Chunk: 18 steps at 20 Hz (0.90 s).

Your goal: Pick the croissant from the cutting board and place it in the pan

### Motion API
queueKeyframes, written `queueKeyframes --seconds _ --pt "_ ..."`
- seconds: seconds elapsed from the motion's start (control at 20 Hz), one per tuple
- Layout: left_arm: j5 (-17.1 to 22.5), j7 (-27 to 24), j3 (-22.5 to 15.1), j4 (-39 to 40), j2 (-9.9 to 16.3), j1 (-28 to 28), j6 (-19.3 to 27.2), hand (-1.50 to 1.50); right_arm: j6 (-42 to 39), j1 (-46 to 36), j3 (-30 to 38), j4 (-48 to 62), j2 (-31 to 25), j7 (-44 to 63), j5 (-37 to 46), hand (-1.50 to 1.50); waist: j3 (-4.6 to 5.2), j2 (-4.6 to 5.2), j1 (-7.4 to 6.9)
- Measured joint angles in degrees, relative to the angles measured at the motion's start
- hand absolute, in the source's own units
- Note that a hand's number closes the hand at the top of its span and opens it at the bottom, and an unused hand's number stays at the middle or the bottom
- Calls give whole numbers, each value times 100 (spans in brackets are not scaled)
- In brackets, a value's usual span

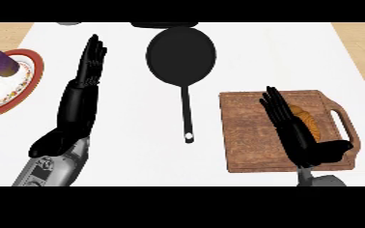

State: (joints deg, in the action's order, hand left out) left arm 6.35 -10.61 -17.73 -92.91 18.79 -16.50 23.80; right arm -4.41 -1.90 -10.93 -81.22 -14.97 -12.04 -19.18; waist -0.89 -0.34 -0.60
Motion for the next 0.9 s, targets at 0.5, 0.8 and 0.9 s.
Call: queueKeyframes --seconds 0.5,0.8,0.9 --pt "898 1209 493 402 135 511 -295 0 -1590 -1351 811 -97 -2142 -284 308 150 82 52 -35" --pt "1221 1590 664 379 271 718 -514 0 -2169 -1039 1484 512 -3540 -1848 1228 -150 74 53 42" --pt "1302 1698 744 344 335 708 -593 0 -2218 -1028 1548 750 -3839 -2354 1611 -150 74 56 21"
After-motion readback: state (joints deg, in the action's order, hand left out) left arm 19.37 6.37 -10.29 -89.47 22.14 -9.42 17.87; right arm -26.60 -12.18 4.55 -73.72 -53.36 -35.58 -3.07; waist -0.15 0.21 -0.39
